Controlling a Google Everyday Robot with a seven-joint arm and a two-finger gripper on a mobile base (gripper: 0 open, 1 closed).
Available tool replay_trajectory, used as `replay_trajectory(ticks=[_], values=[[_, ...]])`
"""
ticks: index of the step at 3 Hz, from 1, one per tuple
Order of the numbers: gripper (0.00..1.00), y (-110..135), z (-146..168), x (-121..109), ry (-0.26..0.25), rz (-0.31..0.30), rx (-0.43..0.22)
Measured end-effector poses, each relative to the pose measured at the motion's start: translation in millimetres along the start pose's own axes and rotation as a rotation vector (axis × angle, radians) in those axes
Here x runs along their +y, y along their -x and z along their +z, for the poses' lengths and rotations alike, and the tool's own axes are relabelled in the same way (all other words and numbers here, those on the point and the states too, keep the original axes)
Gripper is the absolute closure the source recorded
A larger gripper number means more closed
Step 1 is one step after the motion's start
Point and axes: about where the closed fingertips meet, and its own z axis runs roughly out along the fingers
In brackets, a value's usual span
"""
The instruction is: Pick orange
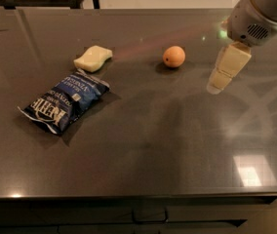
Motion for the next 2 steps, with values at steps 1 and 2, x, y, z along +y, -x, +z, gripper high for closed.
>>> replay_trajectory(ticks=[1, 2], values=[[0.0, 15.5, 26.0, -34.4, 0.0, 0.056, -0.042], [0.0, 24.0, 53.1, -64.5, -0.004, 0.117, -0.058]])
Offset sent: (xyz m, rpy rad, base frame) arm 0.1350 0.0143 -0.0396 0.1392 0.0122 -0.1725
